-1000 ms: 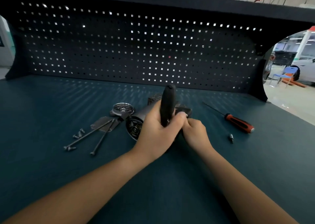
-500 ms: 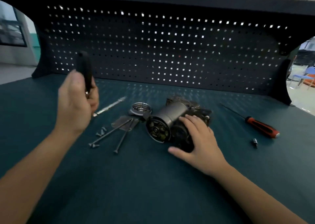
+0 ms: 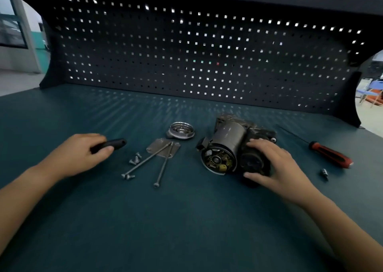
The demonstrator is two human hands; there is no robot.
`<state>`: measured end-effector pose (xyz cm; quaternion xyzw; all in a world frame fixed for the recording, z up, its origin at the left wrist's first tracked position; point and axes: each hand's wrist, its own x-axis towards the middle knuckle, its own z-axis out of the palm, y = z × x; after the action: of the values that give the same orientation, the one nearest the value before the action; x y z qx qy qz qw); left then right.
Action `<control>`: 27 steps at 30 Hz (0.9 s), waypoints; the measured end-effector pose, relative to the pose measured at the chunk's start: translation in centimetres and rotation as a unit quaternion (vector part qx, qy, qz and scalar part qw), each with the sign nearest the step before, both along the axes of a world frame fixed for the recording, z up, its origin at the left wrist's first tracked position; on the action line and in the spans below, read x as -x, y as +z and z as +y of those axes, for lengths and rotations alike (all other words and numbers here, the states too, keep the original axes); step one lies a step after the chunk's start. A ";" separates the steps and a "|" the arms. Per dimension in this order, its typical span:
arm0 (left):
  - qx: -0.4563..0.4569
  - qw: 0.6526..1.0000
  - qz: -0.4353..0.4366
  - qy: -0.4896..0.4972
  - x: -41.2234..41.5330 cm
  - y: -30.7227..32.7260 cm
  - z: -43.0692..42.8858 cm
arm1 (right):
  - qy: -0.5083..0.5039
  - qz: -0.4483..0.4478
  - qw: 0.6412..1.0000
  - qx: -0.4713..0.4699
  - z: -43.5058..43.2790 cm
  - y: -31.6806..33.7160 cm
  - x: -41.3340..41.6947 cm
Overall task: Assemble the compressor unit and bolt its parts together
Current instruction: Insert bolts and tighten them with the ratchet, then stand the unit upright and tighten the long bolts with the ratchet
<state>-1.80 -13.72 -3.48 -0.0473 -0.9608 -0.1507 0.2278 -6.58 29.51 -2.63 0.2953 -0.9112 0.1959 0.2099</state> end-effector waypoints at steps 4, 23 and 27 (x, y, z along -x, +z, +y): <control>0.019 0.991 -0.129 -0.025 0.4 -0.8 -0.7 | -0.008 0.029 1.000 -0.002 -0.4 -0.2 -0.4; -0.100 0.988 -0.004 -0.117 -0.2 0.1 16.0 | 0.013 0.281 0.958 -0.055 -1.3 0.8 -0.8; -0.007 0.992 -0.032 -0.124 0.8 -0.2 18.0 | 0.036 0.300 0.950 -0.079 -1.1 1.4 -2.0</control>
<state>-2.58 4.32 -3.69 -0.1592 -0.9534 -0.1859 0.1765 -4.55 28.42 -1.18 0.3889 -0.8075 0.0330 0.4423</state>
